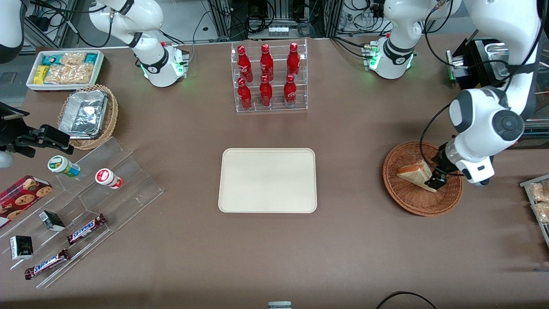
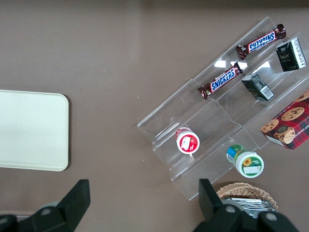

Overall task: Place sandwich from basket to tray
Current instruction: 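Lower the open left gripper around the wrapped sandwich in the basket, then close the left gripper on the sandwich and lift it, then carry the sandwich with the left gripper over the cream tray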

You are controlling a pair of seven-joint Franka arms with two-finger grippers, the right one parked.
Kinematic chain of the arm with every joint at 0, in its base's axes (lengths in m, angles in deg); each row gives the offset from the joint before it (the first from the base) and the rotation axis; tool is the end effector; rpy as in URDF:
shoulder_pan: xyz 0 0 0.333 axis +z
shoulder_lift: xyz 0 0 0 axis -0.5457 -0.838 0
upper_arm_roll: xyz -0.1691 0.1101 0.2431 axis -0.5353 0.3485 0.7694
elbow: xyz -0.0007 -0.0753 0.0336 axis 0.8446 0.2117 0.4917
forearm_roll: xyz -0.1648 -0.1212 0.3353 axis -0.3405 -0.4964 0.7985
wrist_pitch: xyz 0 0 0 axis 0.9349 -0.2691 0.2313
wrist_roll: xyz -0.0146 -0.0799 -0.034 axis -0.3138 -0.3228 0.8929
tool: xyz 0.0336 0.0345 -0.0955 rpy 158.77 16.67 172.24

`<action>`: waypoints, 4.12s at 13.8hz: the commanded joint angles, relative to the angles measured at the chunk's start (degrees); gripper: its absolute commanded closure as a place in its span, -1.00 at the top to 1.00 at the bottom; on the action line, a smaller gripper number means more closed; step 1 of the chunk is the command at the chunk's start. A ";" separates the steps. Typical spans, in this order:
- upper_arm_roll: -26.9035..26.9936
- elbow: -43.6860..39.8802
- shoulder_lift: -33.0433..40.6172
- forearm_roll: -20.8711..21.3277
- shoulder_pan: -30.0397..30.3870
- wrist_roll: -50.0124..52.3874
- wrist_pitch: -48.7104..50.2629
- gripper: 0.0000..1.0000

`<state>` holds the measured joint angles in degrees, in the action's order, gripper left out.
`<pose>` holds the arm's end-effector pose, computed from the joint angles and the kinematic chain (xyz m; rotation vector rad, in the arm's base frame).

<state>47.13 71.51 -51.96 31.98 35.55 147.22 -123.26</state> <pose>0.5639 -0.0069 0.3024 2.6379 1.6924 -0.0230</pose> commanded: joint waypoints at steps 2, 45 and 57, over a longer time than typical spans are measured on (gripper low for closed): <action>0.13 2.05 -0.14 -0.34 -0.63 1.27 -1.44 1.00; -0.57 -18.41 4.00 3.88 -10.55 -8.48 32.74 -0.87; -0.84 -33.52 -8.38 3.88 -33.75 -14.55 35.22 -0.81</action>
<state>45.50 44.12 -55.06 35.25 5.14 133.44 -89.07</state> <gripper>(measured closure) 0.855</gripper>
